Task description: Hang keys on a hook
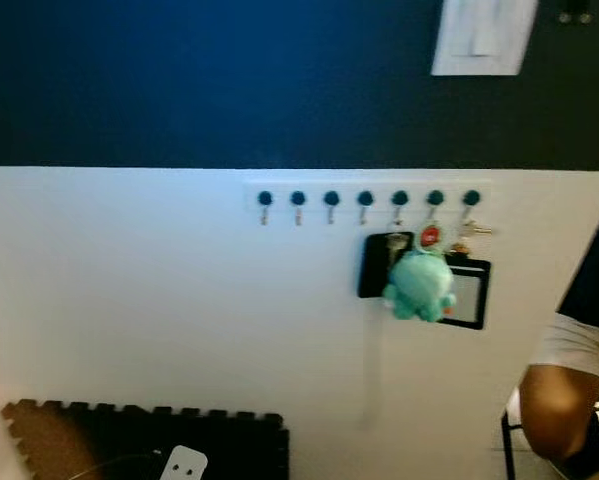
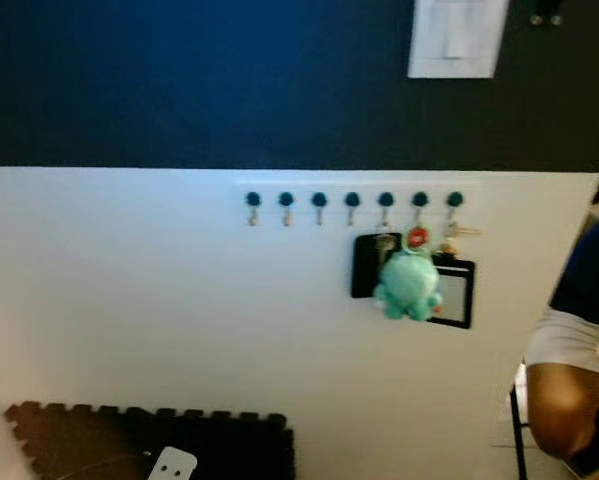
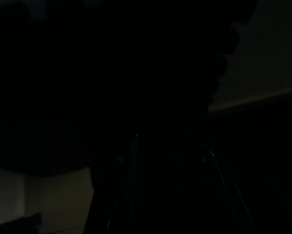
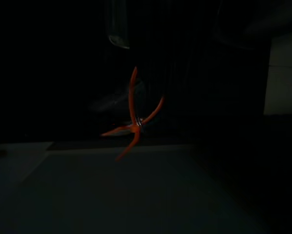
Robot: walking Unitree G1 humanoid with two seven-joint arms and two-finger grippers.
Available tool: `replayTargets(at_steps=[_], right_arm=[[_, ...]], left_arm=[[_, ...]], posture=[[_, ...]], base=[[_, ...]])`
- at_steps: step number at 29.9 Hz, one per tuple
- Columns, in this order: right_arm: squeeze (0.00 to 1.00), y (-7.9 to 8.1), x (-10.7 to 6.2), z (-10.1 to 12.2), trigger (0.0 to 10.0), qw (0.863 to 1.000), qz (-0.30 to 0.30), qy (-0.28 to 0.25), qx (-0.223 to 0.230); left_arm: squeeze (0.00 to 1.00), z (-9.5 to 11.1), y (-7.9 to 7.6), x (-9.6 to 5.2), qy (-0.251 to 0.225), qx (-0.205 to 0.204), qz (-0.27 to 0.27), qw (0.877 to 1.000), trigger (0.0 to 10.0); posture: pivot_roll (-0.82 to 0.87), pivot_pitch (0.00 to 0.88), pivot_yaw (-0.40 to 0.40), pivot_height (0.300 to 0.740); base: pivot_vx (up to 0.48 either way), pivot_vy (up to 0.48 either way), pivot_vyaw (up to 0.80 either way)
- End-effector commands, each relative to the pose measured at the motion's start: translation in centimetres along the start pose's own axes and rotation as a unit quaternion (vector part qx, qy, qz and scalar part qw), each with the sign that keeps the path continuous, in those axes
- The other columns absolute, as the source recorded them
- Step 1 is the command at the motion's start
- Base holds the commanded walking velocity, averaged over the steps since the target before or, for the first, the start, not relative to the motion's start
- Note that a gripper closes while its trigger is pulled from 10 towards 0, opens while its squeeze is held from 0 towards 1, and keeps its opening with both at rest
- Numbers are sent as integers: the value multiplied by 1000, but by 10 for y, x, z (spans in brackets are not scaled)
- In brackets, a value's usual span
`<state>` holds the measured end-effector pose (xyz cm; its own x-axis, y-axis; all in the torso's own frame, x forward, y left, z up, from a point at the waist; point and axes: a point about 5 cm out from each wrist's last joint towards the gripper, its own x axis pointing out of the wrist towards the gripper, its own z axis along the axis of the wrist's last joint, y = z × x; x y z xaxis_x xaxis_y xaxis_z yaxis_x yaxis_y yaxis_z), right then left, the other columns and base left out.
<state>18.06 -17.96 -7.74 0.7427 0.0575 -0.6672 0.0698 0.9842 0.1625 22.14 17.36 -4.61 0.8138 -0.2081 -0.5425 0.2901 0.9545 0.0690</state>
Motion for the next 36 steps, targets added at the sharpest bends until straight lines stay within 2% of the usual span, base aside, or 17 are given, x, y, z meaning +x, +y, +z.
replayTargets(at_steps=[1, 10, 22, 27, 35, 36], right_arm=[[0, -2, -1, -3, 10000, 1000, -7, 4, 5], [0, -1, -1, -3, 10000, 1000, -8, 4, 7], [0, -1, -1, -2, 10000, 1000, -5, 3, 5], [0, 0, 0, -1, 10000, 1000, -3, 0, 0], [0, 5, 5, 17, 10000, 999, 20, -40, -28], [0, 11, 8, 33, 10000, 995, 46, -69, -48]], left_arm=[[0, -1, -2, -1, -3, 4, -9, 1000, 10000], [0, -2, -6, -1, -4, 11, -22, 1000, 10000], [0, 0, -5, -3, -23, -4, -25, 999, 10000], [0, 1, -2, -4, -27, 10, -18, 999, 10000], [0, 8, 6, -8, -62, 25, -3, 998, 10000], [4, 12, 15, -11, -84, 17, 20, 996, 10000]], posture=[[57, 20, 29, 740], [56, 21, 31, 740], [56, 18, 29, 740], [55, 18, 29, 740], [52, 18, 31, 740], [51, 21, 29, 740]], base=[[0, 0, 0], [0, -433, 0], [0, 0, 0], [0, 0, 0], [0, 0, 0], [0, 0, 0]])
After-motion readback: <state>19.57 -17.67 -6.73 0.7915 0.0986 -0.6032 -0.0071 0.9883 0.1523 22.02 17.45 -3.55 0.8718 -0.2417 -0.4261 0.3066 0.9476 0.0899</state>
